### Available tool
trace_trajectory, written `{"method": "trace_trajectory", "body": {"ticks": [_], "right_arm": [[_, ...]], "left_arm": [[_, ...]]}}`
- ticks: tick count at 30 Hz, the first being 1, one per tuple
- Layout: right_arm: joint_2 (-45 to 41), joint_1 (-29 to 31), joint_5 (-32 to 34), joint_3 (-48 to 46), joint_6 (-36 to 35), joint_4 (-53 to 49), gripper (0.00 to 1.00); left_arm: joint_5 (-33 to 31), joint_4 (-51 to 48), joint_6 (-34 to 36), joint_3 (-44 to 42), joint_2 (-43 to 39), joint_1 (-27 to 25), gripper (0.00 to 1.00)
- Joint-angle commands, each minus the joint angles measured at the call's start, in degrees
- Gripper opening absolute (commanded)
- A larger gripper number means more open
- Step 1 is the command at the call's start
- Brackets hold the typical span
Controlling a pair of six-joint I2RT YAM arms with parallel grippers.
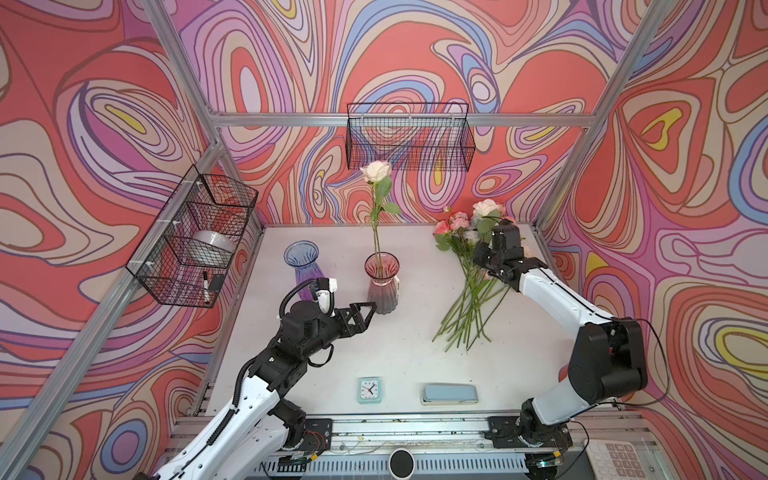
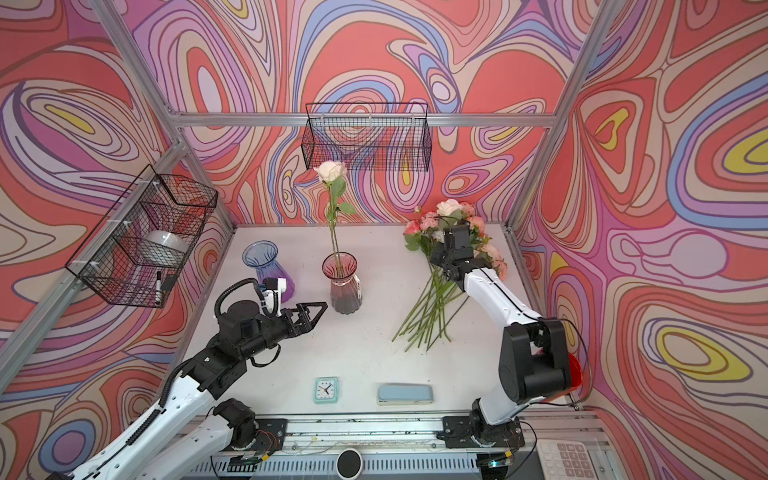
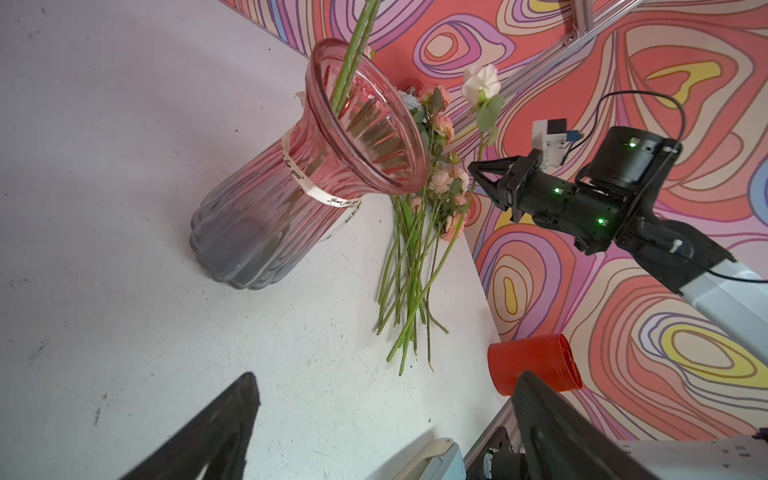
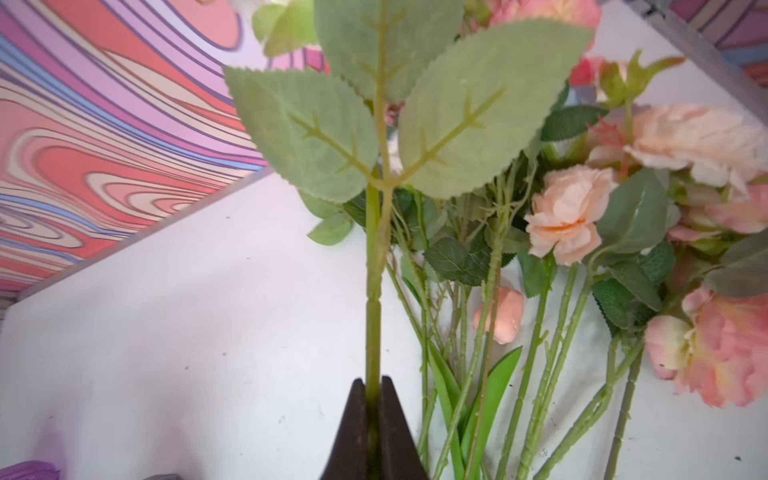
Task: Arrange the flowers into the vase
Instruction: 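Pull the pale pink rose up out of the bouquet with the right gripper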
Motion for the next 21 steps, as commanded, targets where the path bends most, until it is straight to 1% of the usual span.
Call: {"method": "trace_trajectory", "body": {"ticks": [1,4,6,11,15,18,21], "right_arm": [[-6.1,2.3,-1.5,-1.9,-2.7,2.9,0.00],[-11.8,6.5,-1.4,-2.2,-5.1,3.3,0.00],[-14.2,9.4,-1.4,-0.7,-6.5,3.1,0.00],[-16.0,17.8,0.3,8.1,-9.6,2.1,0.00],[-13.0,24.8,2.1,17.1,-13.5,4.6,0.00],[-8.2,29.8,5.9,24.6,-18.5,7.2,0.00],[-3.3,33.1,9.4,30.0,-23.5,12.1,0.00]], "left_arm": [[-0.1,-3.4,2.7,3.5,-1.9,-0.2,0.97],[-0.4,-4.6,3.0,4.5,-3.1,-0.2,0.98],[-0.8,-5.2,3.0,5.0,-3.6,-0.2,0.98],[-1.0,-6.4,2.9,6.3,-3.7,-0.2,0.98],[-0.9,-7.2,2.8,7.0,-3.5,-0.3,0.98],[-1.2,-7.7,2.9,7.4,-3.7,-0.3,0.97],[-1.4,-8.0,2.9,7.9,-3.9,-0.3,0.98]]}}
